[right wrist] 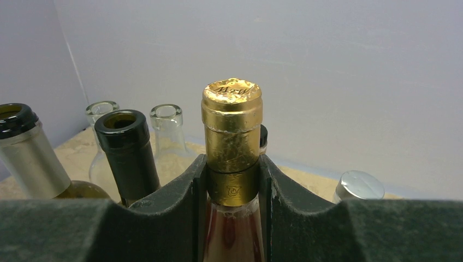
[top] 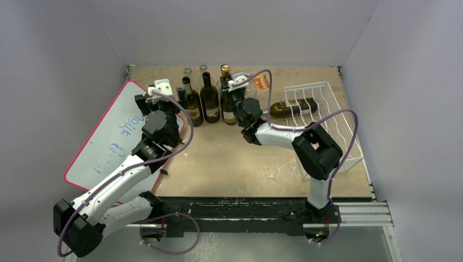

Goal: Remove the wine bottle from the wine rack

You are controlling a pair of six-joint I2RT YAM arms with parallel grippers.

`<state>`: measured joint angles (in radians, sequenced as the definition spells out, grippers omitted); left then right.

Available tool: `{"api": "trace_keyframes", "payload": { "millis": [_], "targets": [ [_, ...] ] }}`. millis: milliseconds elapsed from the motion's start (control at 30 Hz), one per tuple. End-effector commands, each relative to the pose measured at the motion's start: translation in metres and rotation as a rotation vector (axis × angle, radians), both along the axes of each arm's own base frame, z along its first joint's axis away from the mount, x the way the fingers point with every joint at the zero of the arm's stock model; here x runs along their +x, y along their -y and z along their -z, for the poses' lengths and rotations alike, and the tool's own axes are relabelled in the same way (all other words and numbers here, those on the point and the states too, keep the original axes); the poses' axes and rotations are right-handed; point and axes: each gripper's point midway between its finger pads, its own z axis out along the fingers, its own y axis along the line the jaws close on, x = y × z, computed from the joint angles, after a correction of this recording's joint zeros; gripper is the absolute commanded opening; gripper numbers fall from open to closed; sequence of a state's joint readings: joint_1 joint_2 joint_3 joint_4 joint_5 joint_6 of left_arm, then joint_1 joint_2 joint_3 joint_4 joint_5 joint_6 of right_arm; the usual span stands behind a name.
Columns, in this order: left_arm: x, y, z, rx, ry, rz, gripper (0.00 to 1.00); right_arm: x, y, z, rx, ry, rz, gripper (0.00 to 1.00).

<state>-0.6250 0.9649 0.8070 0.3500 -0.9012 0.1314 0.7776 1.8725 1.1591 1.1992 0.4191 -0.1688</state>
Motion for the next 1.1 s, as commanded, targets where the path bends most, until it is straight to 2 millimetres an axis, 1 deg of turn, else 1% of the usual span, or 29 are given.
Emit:
{"api": "trace_keyframes", "payload": {
  "millis": [0, 167, 300, 400, 533, 567, 667, 767, 800, 900, 1000, 1033, 1067],
  "targets": [
    [-0.002, 0.001, -0.024, -0.047, 0.066, 0.012, 1.00, -0.033, 0.035, -0.150, 0.349, 0.365, 0.008, 0.00],
    [-0.002, 0.001, -0.024, -0.048, 0.066, 0.013, 1.00, -0.037, 0.042, -0.156, 0.405, 0.389, 0.017, 0.00],
    [-0.002, 0.001, -0.024, -0.048, 0.067, 0.013, 1.00, -0.041, 0.044, -0.155, 0.440, 0.385, 0.004, 0.00],
    [-0.002, 0.001, -0.024, -0.048, 0.067, 0.012, 1.00, -0.047, 0.042, -0.150, 0.441, 0.387, -0.010, 0.00],
    [-0.002, 0.001, -0.024, -0.049, 0.067, 0.013, 1.00, -0.047, 0.042, -0.140, 0.457, 0.362, 0.004, 0.00],
    [-0.003, 0.001, -0.024, -0.049, 0.067, 0.014, 1.00, -0.048, 0.040, -0.139, 0.461, 0.361, -0.001, 0.02],
    [-0.002, 0.002, -0.023, -0.047, 0.064, 0.015, 1.00, -0.051, 0.033, -0.136, 0.444, 0.353, -0.003, 0.14],
    [-0.002, 0.001, -0.023, -0.046, 0.064, 0.012, 1.00, -0.056, 0.028, -0.132, 0.392, 0.358, 0.023, 0.33],
    [-0.002, 0.001, -0.024, -0.048, 0.066, 0.013, 1.00, -0.057, 0.028, -0.130, 0.378, 0.349, 0.043, 0.42],
    [-0.002, 0.001, -0.025, -0.050, 0.068, 0.014, 1.00, -0.061, 0.034, -0.123, 0.351, 0.328, 0.081, 0.63],
    [-0.002, 0.001, -0.024, -0.052, 0.068, 0.016, 1.00, -0.063, 0.045, -0.116, 0.334, 0.288, 0.118, 0.87],
    [-0.002, 0.001, -0.024, -0.051, 0.068, 0.017, 1.00, -0.064, 0.050, -0.116, 0.324, 0.272, 0.130, 0.93],
    [-0.002, 0.002, -0.024, -0.051, 0.067, 0.018, 1.00, -0.065, 0.052, -0.113, 0.302, 0.255, 0.135, 0.95]
  ]
}}
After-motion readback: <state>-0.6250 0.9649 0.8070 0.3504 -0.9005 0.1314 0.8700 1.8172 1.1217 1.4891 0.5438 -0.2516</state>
